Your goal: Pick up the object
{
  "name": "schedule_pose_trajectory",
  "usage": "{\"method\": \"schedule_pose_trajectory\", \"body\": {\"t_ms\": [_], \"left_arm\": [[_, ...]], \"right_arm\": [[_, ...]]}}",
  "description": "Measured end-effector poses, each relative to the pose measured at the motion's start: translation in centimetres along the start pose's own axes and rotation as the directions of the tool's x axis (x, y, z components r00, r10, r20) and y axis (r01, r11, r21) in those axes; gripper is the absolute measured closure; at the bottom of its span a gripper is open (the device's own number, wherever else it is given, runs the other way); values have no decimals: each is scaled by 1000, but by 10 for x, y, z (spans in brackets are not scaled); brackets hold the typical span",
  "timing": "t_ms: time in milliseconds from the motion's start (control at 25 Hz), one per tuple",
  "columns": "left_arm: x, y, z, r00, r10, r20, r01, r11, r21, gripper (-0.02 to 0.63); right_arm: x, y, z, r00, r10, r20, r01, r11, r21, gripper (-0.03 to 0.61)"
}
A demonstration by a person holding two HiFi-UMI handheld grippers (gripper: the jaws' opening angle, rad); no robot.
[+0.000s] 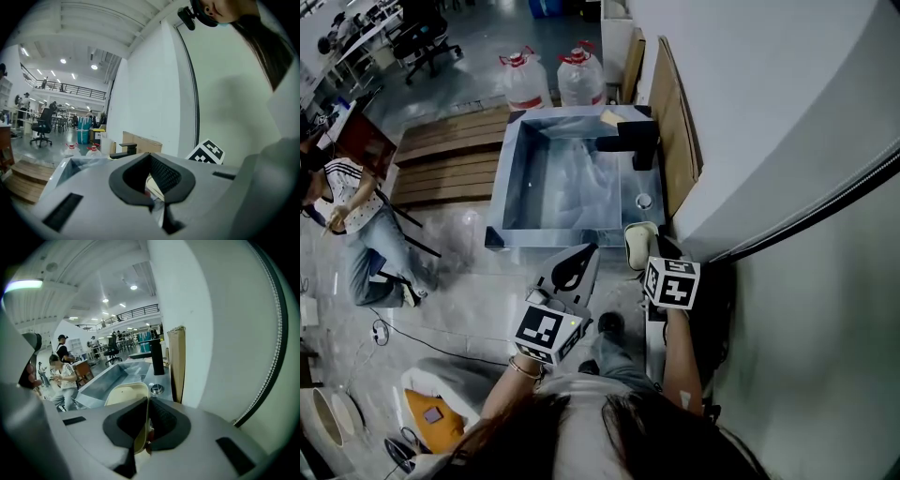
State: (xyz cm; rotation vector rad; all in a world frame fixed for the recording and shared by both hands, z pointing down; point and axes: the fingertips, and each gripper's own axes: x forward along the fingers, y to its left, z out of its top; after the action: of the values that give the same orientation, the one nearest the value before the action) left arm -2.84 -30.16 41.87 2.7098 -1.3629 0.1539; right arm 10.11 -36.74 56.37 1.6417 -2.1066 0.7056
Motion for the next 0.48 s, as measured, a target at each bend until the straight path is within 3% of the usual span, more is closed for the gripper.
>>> {"method": "schedule_pose_trajectory", "body": {"t_ms": [480], "left_arm": [[-43, -32, 10, 999, -25, 47, 25, 1000, 13, 604]], "right_arm": [[-58, 24, 11, 995, 6, 100, -7, 1000, 13, 545]]}}
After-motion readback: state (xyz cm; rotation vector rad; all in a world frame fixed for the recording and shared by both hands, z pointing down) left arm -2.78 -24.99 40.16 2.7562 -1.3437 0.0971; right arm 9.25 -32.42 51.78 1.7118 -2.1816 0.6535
